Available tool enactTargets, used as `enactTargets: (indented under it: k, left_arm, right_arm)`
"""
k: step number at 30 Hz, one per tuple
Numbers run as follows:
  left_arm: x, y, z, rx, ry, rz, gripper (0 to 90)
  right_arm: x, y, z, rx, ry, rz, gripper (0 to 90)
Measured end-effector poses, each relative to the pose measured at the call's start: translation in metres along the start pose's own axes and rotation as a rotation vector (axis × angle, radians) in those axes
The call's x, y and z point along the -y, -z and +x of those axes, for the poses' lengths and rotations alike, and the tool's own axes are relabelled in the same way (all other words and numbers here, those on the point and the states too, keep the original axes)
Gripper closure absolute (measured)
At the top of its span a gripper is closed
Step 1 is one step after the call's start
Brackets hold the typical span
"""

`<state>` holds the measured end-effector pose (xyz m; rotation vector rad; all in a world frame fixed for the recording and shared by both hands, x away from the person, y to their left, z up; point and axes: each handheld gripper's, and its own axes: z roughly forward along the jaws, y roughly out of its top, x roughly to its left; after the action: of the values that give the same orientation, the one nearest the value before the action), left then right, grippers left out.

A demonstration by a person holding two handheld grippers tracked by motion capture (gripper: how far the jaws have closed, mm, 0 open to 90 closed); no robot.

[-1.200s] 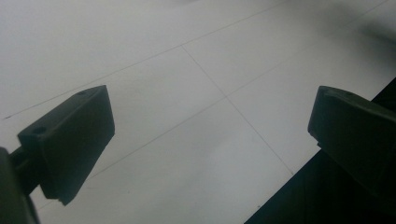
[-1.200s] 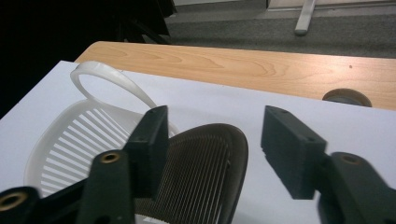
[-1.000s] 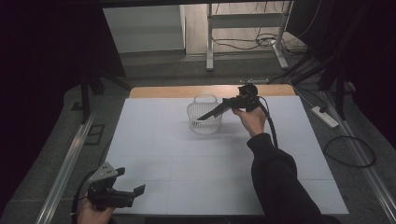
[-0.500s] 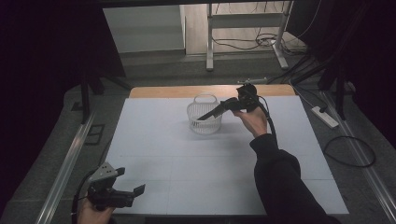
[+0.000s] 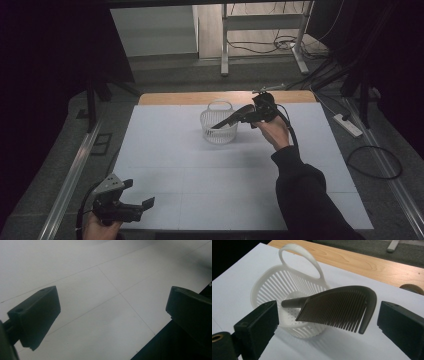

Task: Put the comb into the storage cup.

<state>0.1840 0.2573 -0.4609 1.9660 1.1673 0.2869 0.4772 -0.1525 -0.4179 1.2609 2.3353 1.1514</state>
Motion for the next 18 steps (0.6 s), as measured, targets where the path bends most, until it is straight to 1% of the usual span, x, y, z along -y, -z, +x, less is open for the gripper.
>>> enactTargets:
  k: [2,6,10,15,18]
  left_arm:
    - [0.0,0.0,0.0,0.001,0.001,0.0,0.0]
    - [0.0,0.0,0.0,0.002,0.002,-0.001,0.0]
    - [0.0,0.0,0.001,0.003,0.004,-0.002,0.0]
    - [0.0,0.0,0.001,0.005,0.006,-0.002,0.0]
    - [0.0,0.0,0.001,0.005,0.006,-0.002,0.0]
  right_arm:
    - [0.001,0.0,0.001,-0.005,0.008,0.003,2.5]
    - [0.005,0.001,0.003,-0.008,0.04,0.02,0.1]
    - [0.01,0.003,0.003,-0.014,0.043,0.019,0.0]
    - [0.015,0.008,0.003,-0.015,0.049,-0.001,0.0]
    - [0.017,0.011,0.003,-0.024,0.048,-0.003,0.0]
